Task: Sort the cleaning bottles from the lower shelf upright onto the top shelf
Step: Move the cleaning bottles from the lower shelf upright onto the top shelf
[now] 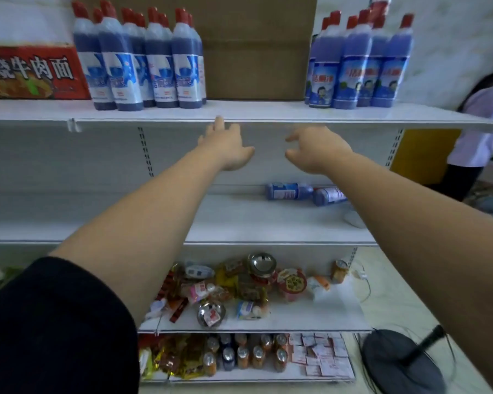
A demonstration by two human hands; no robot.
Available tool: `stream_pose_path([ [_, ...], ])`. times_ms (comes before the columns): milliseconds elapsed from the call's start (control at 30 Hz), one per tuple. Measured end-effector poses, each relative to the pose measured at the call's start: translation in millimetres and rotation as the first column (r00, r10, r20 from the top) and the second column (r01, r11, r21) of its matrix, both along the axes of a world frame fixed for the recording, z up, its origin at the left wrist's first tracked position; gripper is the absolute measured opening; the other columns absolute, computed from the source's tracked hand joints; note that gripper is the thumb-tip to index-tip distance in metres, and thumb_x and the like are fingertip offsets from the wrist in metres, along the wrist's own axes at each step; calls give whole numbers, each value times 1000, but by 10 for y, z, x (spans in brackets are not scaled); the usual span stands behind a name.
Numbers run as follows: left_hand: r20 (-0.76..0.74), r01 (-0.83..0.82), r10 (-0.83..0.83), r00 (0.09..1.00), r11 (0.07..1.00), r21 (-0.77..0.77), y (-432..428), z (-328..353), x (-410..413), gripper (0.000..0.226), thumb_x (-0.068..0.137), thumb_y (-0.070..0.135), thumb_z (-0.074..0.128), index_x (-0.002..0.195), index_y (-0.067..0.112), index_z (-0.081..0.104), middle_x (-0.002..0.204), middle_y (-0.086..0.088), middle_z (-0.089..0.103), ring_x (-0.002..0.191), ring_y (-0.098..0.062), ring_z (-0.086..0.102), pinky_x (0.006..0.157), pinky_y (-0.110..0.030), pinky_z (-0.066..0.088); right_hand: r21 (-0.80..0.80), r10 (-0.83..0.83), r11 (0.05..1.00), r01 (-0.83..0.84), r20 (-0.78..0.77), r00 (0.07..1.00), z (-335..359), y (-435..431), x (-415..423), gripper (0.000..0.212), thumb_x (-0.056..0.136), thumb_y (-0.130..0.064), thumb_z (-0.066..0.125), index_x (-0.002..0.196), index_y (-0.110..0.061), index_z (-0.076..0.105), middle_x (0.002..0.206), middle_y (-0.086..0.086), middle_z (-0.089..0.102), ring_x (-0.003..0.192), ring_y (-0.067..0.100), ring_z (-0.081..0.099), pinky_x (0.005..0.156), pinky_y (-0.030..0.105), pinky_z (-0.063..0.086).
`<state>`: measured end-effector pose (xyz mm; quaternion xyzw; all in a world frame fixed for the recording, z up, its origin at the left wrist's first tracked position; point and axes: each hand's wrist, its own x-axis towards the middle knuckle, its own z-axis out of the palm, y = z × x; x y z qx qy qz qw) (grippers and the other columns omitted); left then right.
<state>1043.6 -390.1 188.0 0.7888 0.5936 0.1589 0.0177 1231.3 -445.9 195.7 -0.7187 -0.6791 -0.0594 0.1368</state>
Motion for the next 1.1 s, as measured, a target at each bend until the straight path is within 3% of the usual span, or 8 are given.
stream_pose_path([
  [100, -12, 105, -105, 994, 994, 11, -154, -243, 353, 69, 98, 49, 51, 154, 15, 31, 168, -14, -2, 154, -33, 8, 122, -44, 19, -61, -64, 996, 63, -8, 998, -243, -165, 409, 49, 96, -38, 49, 144, -27, 51, 144, 10, 55, 130, 34, 50, 106, 46, 46],
  [267, -79, 218, -222, 972, 975, -49, -115, -726, 868, 63, 97, 47, 51, 152, 17, 39, 164, -11, 22, 150, -31, 21, 118, -47, 24, -178, -178, 969, 169, -35, 983, -724, -268, 998, 50, 95, -45, 50, 141, -26, 54, 140, 13, 57, 127, 37, 52, 103, 45, 47],
  [433, -72, 220, -233, 970, 963, -155, 319, -1073, 1186, 52, 96, 47, 51, 134, 12, 53, 144, -16, 47, 133, -38, 41, 108, -47, 39, -243, -257, 938, 245, -18, 966, -1102, -46, 1382, 66, 83, -56, 33, 135, -25, 59, 132, 15, 62, 118, 38, 57, 101, 47, 48],
  [633, -123, 173, -205, 971, 957, -232, 1076, -1435, 1488, 62, 90, 52, 48, 141, 17, 46, 148, -13, 42, 135, -38, 40, 110, -49, 37, -320, -350, 884, 340, 29, 936, -1476, 644, 1618, 54, 98, -38, 40, 148, -20, 47, 151, 19, 45, 136, 38, 45, 116, 48, 33],
  [833, -89, 148, -181, 979, 944, -294, 1792, -1821, 1700, 58, 92, 48, 54, 141, 19, 47, 147, -13, 43, 135, -39, 41, 110, -49, 37, -416, -348, 844, 338, 55, 936, -1827, 1380, 1788, 37, 103, -24, 42, 134, -9, 55, 137, 14, 56, 128, 36, 52, 111, 41, 38],
  [933, -83, 138, -173, 982, 938, -317, 2061, -1985, 1752, 61, 93, 46, 54, 145, 17, 44, 150, -13, 40, 137, -39, 38, 111, -49, 36, -438, -363, 822, 364, 90, 928, -2034, 1710, 1844, 46, 101, -20, 41, 144, -4, 46, 136, 25, 54, 124, 42, 55, 105, 45, 45],
  [1000, -76, 150, -183, 980, 937, -317, 2221, -2061, 1779, 59, 93, 45, 53, 144, 16, 44, 151, -12, 40, 138, -38, 38, 111, -48, 36, -379, -387, 831, 406, 131, 913, -2125, 1862, 1852, 48, 102, -18, 38, 146, 1, 38, 137, 33, 50, 124, 46, 54, 99, 46, 47],
  [1100, -59, 169, -198, 978, 930, -326, 2420, -2129, 1818, 58, 93, 47, 53, 143, 19, 45, 151, -10, 41, 137, -36, 39, 111, -47, 37, -321, -388, 849, 419, 157, 908, -2165, 2086, 1849, 44, 105, -18, 39, 147, -4, 40, 145, 22, 51, 130, 42, 52, 102, 49, 41],
])
